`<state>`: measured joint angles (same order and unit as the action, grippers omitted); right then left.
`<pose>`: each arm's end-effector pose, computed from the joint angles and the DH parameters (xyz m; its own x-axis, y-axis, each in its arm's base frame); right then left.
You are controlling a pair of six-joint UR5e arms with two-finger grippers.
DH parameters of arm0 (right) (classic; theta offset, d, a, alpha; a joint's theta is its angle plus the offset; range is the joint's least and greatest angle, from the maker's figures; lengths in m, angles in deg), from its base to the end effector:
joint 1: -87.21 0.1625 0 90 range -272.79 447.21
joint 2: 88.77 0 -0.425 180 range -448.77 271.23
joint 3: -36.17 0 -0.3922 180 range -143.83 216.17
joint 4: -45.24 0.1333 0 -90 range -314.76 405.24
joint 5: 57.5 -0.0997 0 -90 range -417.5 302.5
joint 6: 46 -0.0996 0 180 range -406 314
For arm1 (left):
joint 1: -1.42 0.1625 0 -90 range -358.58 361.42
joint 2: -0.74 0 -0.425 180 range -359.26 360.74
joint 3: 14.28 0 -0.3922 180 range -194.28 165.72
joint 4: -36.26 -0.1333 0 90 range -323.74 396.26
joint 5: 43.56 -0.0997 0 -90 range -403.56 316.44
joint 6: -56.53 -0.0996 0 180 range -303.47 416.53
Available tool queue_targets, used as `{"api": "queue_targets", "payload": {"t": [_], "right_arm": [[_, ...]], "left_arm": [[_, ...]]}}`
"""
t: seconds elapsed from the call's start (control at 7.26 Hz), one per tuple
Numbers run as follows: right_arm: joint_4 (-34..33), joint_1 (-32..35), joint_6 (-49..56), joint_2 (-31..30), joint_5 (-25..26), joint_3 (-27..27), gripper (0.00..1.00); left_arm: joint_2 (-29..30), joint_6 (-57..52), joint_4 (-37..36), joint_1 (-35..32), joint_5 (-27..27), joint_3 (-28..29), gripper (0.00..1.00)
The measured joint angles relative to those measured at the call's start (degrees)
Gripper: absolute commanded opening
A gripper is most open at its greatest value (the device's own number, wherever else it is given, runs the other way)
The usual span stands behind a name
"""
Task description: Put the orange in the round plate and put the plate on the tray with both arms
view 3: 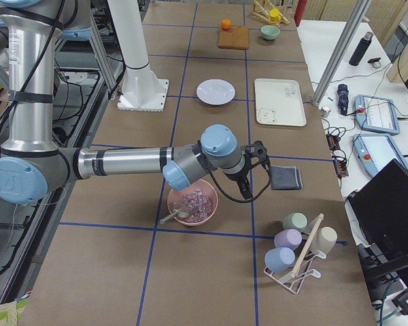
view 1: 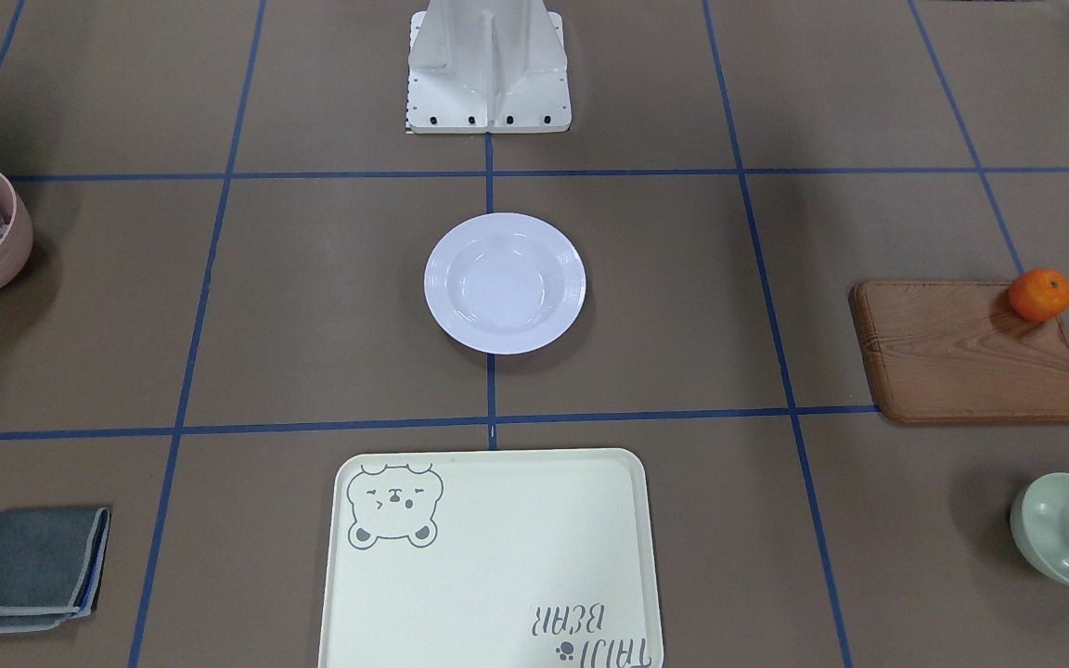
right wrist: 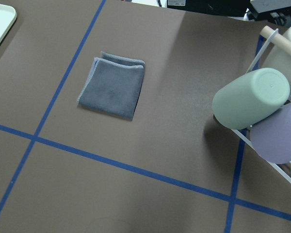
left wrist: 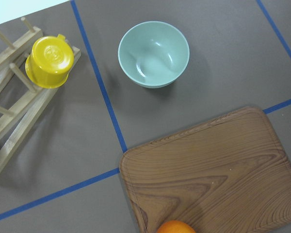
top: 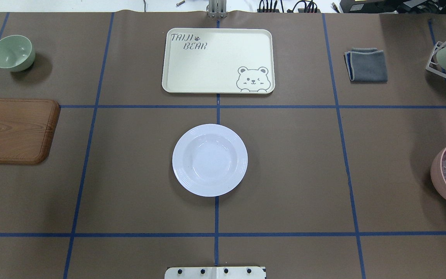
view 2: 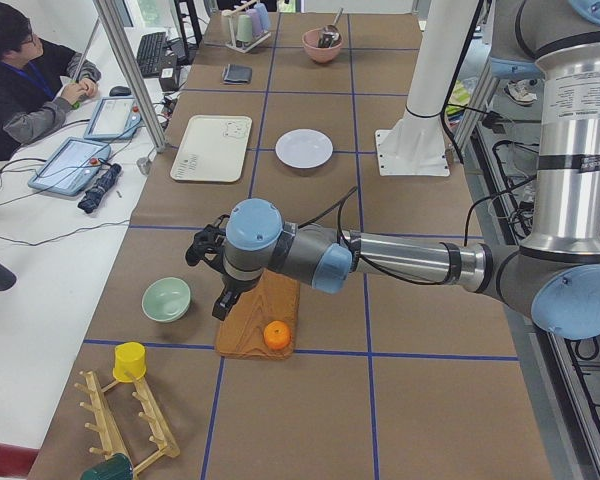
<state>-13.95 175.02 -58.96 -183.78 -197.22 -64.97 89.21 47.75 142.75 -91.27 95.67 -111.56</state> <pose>0.0393 -0.4731 0.5355 0.6194 -0.2914 0.7290 -0.1112 0.8866 0.4489 -0.0811 -0.4925 0.5705 0.6646 0.3938 -0.6350 -0.0587 0.8747 0.4811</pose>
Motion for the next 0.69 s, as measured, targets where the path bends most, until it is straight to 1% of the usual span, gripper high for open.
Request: {"api": "queue_targets", "payload": {"t": [0.28, 0.41, 0.55, 0.69], "right_arm": [[0.74, -1.50, -6.39, 1.69, -2.08, -1.31, 1.00], [0.90, -3.22, -11.56, 1.86, -2.03, -2.63, 1.00], [0.99, -6.14, -17.35, 1.88, -0.41, -4.52, 1.00], [1.03, -9.98, -23.54, 1.87, 3.06, -6.32, 1.00]], "left_arm": [[-1.37, 0.18, 9.44, 0.86, -0.27, 5.73, 0.99], [-2.35, 0.99, 13.29, 1.94, -0.35, 8.51, 0.99], [-3.61, 3.92, 15.60, 4.09, -0.41, 9.89, 0.99], [-4.97, 8.65, 18.35, 6.87, -0.61, 10.42, 0.99]]}}
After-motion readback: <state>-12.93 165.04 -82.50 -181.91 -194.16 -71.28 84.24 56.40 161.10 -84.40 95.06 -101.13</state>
